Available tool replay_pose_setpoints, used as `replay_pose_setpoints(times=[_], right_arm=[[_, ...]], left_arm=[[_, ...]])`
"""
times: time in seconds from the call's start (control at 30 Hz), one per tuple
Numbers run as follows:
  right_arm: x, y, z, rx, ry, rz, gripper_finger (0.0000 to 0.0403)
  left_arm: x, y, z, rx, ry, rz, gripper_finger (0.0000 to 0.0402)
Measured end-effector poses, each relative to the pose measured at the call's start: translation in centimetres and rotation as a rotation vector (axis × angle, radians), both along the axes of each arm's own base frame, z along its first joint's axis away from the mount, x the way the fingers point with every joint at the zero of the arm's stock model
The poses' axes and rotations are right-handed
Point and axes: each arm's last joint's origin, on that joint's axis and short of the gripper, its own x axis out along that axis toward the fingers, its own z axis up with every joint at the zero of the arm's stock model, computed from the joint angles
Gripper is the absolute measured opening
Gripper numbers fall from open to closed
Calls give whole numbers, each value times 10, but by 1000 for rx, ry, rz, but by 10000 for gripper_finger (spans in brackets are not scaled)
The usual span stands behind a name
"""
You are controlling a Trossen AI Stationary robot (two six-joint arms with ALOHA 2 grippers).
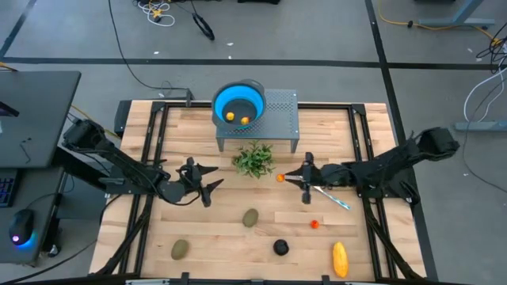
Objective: Pick & Place Fruit
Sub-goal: Put the orange pear into the blue strainer bowl on the shelf
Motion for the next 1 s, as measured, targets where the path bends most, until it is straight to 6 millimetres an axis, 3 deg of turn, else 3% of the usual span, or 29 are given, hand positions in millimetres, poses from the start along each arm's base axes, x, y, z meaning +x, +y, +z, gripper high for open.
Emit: replay_pose_setpoints(times=[0.27, 0.63, 1.0], right_arm=[[29, -1, -15, 1, 87, -33, 124], [29, -1, -30, 70, 164, -94, 195], [32, -3, -39, 86, 141, -195, 200]], left_arm=[[0, -1, -1, -3, 11, -29, 240], [0, -1, -2, 88, 66, -61, 234], [0, 1, -1, 199, 116, -62, 233]])
